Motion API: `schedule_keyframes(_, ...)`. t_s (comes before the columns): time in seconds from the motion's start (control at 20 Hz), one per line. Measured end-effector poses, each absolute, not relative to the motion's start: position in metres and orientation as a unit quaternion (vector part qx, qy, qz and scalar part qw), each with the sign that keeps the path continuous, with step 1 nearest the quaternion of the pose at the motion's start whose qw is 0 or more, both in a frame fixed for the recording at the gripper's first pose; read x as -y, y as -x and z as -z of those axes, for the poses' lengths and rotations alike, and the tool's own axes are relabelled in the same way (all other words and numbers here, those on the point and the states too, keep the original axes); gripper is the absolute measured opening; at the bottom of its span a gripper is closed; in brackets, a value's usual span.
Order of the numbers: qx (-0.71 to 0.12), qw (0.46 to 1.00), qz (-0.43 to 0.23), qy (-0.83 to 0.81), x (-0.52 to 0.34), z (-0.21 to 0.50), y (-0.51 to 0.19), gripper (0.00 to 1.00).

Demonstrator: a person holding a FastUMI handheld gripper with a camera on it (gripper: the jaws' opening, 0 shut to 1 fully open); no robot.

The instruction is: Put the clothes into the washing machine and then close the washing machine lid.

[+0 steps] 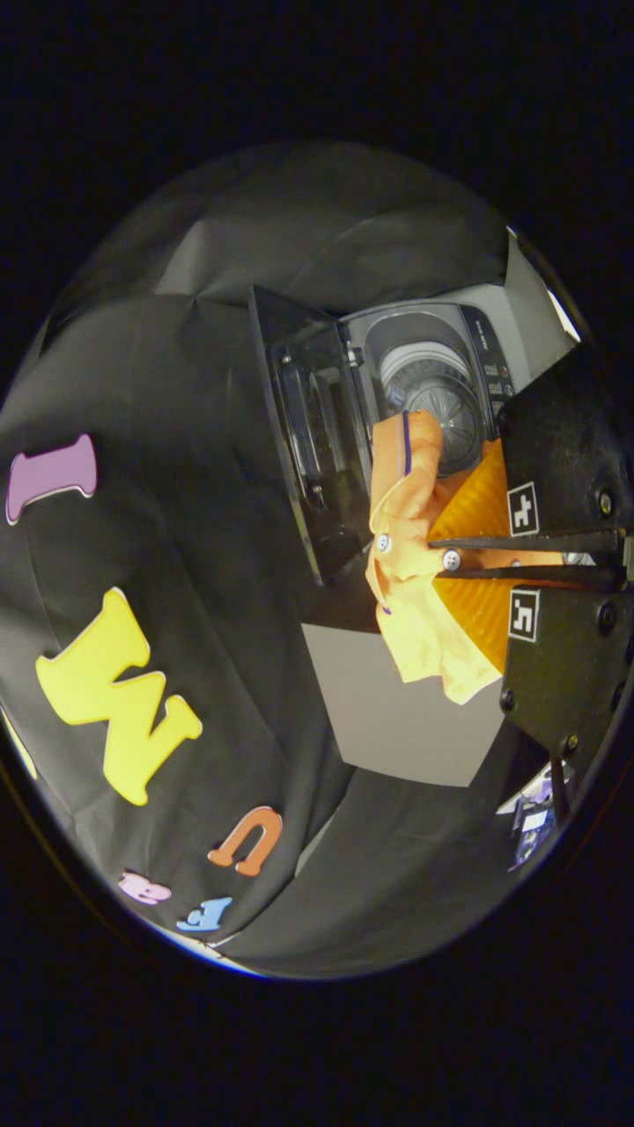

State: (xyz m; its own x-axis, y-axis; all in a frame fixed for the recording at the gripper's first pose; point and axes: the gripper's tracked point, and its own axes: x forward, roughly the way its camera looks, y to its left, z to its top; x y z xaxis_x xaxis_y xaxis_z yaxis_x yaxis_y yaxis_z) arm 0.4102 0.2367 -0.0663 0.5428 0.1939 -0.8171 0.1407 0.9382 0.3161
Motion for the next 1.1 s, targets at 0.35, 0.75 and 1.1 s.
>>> schedule_keyframes(0.35, -0.470, 0.867, 0.006, -0.167, -0.214, 0.069, -0.412, 0.09)
schedule_keyframes(0.75, -0.473, 0.870, 0.027, -0.138, -0.191, 0.092, -0.410, 0.09)
schedule_keyframes(1.1, -0.468, 0.875, 0.050, -0.117, -0.177, 0.117, -0.414, 0.09)
